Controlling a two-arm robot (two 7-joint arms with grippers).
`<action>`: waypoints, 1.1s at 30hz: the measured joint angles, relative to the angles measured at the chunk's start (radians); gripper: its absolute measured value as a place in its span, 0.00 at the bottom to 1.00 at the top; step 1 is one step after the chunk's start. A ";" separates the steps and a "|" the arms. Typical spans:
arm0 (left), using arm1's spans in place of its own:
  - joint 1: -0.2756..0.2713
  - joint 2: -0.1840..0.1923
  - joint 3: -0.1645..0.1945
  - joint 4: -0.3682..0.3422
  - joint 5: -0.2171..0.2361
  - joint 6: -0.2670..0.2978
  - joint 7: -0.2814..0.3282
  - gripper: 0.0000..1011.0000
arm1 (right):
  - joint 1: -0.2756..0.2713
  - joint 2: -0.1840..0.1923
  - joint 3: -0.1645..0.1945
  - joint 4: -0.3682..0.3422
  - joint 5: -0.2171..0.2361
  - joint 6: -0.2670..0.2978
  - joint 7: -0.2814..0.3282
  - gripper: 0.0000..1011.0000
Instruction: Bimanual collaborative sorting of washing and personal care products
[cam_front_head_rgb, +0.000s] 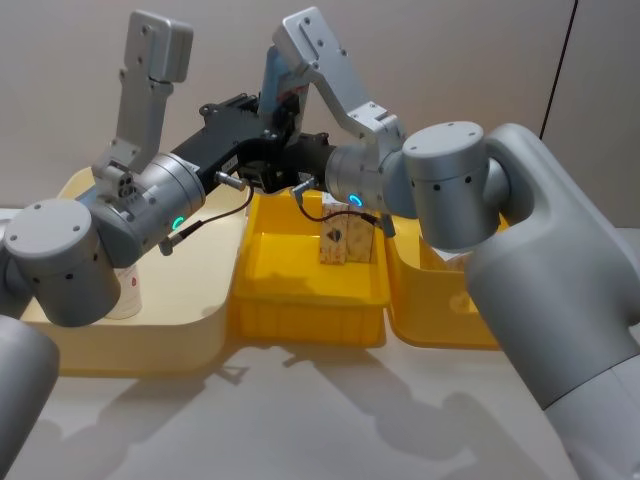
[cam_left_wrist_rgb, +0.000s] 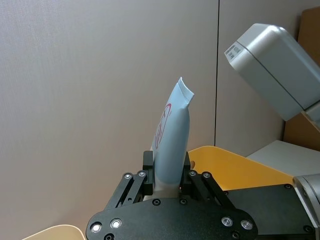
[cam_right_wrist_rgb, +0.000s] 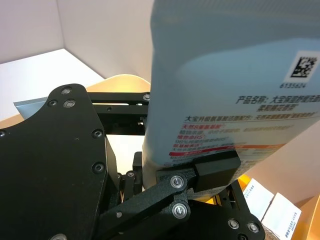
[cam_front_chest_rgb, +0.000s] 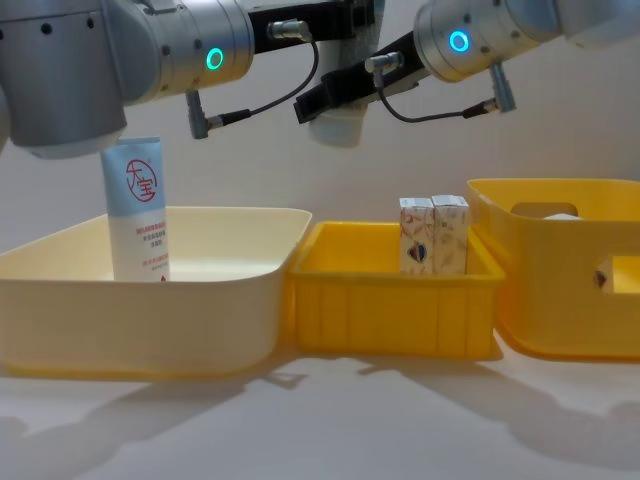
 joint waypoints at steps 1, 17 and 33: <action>0.000 0.000 0.000 0.000 0.000 0.000 0.000 0.28 | 0.000 0.000 0.000 0.000 0.000 0.000 0.000 0.65; 0.000 0.000 0.002 0.000 0.000 0.000 -0.001 0.64 | 0.000 0.000 0.000 0.000 0.000 0.000 0.000 0.65; 0.000 0.000 0.000 0.000 0.000 0.000 -0.001 0.99 | 0.010 0.045 -0.033 -0.020 -0.042 0.019 0.020 0.65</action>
